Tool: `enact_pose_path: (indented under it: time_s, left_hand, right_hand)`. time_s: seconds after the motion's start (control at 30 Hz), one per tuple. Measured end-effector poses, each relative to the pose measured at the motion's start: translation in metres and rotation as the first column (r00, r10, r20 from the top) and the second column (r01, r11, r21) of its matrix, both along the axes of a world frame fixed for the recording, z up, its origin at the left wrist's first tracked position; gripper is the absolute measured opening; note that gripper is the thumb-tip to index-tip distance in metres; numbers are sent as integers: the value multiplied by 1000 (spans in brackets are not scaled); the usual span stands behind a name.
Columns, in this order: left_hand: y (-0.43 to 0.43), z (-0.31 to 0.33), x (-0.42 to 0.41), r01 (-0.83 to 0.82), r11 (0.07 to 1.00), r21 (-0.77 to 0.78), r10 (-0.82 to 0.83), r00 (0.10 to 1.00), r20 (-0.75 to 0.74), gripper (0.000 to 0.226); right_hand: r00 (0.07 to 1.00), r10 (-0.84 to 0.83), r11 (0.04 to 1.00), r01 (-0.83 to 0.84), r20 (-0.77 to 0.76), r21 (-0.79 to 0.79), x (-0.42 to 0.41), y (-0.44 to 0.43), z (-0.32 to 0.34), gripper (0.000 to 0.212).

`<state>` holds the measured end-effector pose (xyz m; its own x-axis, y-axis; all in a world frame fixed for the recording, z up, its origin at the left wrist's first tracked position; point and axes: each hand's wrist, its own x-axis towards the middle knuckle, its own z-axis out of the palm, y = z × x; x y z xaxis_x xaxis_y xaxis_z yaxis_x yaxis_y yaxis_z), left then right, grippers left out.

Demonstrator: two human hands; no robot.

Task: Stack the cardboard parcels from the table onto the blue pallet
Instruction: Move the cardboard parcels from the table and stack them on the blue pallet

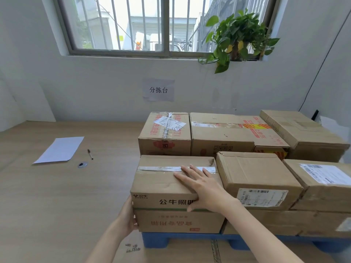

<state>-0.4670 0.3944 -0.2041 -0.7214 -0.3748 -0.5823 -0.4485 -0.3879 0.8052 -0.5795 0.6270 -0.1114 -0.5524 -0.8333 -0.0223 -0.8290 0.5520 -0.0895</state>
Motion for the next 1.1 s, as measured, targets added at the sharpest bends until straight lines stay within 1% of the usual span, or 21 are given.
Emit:
enact_pose_path:
  time_s: [0.07, 0.1, 0.17, 0.23, 0.3, 0.33, 0.37, 0.47, 0.53, 0.63, 0.7, 0.77, 0.8, 0.83, 0.87, 0.93, 0.97, 1.03, 1.1]
  left_hand:
    - [-17, -4, -5, 23, 1000, -5, -23, 998, 53, 74]
    - [-27, -5, -10, 7, 1000, -18, -6, 997, 82, 80]
    - [-48, -2, -24, -39, 999, -21, 41, 997, 65, 80]
    - [-66, -2, -44, -53, 999, -11, 53, 998, 23, 80]
    - [-84, -11, -69, -53, 999, -2, 53, 998, -19, 79]
    - [-91, -17, -81, -36, 999, -4, 36, 998, -50, 75]
    - [-97, -21, -93, -10, 1000, 8, 10, 996, -90, 69]
    - [-84, 4, -105, 15, 999, 51, -7, 988, -155, 56]
    - [-81, 11, -110, 20, 997, 73, -3, 975, -221, 53]
    - [-75, 14, -111, 62, 992, 112, -32, 968, -247, 56]
    - [-69, 15, -113, 80, 991, 110, -46, 959, -281, 48]
    - [-63, 18, -115, 118, 982, 146, -76, 962, -261, 44]
    - [-57, 22, -113, 129, 982, 139, -92, 966, -242, 46]
    - [-53, 24, -112, 136, 981, 136, -101, 966, -239, 49]
    - [-50, 26, -110, 112, 981, 159, -71, 967, -245, 56]
    - [-41, 37, -104, 161, 966, 203, -106, 960, -258, 66]
    - [-37, 41, -102, 176, 962, 209, -119, 959, -257, 67]
    - [-46, 29, -103, 140, 967, 213, -76, 956, -285, 61]
    - [-48, 28, -103, 129, 970, 204, -66, 954, -293, 48]
  right_hand:
    - [997, -17, 997, 22, 71, -73, 2, 2, 7, 104]
    - [995, -37, 992, 48, 91, -114, 1, 3, 12, 99]
    - [992, -90, 982, 104, 93, -158, -4, 5, 24, 87]
    - [987, -139, 974, 151, 82, -171, -15, 2, 34, 78]
    - [981, -177, 966, 188, 76, -180, -25, -5, 38, 72]
    - [978, -193, 962, 206, 84, -180, -29, -9, 38, 71]
    - [974, -204, 960, 220, 102, -175, -31, -13, 36, 70]
    - [965, -194, 969, 216, 178, -116, -30, -20, 32, 75]
    - [964, -179, 977, 198, 195, -83, -27, -21, 27, 80]
    - [961, -188, 977, 203, 203, -58, -26, -22, 18, 82]
    - [959, -194, 976, 209, 209, -56, -25, -22, 14, 81]
    - [958, -196, 976, 212, 211, -55, -25, -22, 14, 81]
    - [958, -197, 976, 212, 210, -53, -24, -22, 15, 81]
    - [957, -198, 976, 213, 210, -50, -24, -22, 16, 81]
    - [956, -200, 976, 214, 213, -48, -24, -22, 16, 80]
    - [955, -201, 975, 217, 218, -49, -23, -22, 17, 80]
    - [955, -201, 975, 217, 218, -50, -22, -22, 17, 80]
    - [955, -201, 975, 217, 219, -51, -22, -22, 18, 80]
    - [953, -202, 974, 220, 226, -58, -22, -22, 20, 80]
